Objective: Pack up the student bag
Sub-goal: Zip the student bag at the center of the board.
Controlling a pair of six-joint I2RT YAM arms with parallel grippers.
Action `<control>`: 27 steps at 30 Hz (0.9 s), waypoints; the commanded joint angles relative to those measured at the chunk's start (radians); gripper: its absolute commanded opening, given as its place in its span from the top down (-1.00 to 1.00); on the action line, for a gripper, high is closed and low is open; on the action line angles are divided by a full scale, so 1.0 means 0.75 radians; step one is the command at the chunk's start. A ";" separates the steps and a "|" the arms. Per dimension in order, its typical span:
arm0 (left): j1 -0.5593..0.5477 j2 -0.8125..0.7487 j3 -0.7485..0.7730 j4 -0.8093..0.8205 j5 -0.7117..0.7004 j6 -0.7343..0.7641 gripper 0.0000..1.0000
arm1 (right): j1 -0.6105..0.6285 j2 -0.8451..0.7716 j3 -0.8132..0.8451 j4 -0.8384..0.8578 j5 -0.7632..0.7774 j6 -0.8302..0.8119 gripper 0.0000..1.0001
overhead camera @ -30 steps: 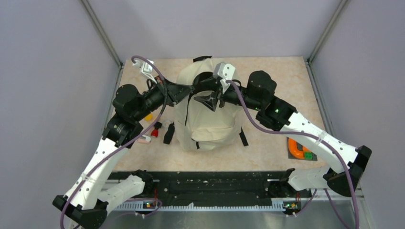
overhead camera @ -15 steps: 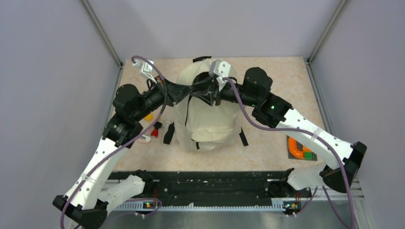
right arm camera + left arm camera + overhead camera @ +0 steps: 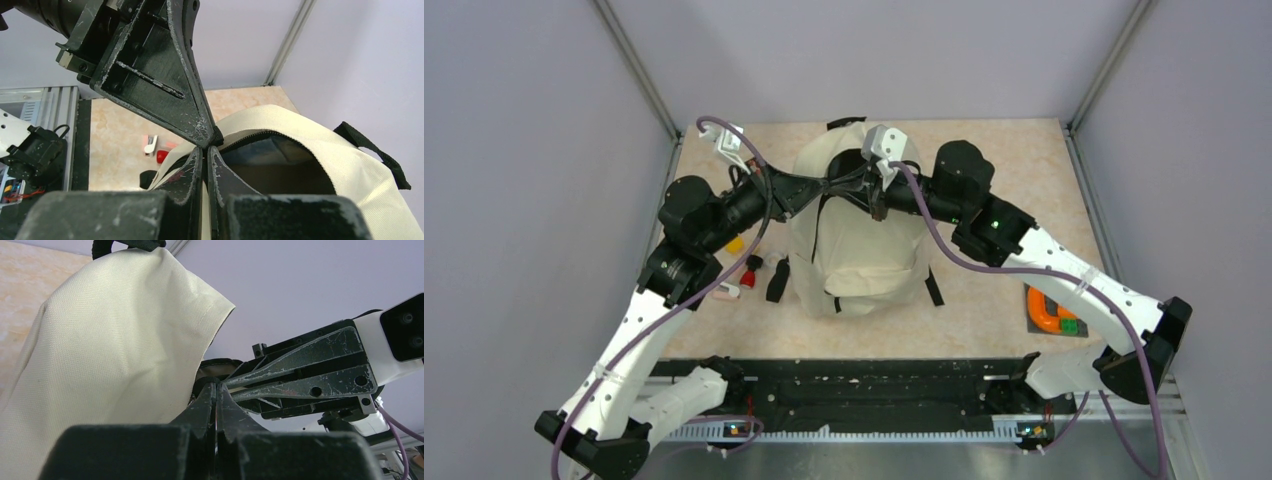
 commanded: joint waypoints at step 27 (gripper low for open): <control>-0.003 -0.348 -0.327 0.001 0.053 0.689 -0.43 | 0.012 0.020 -0.065 0.206 0.218 0.060 1.00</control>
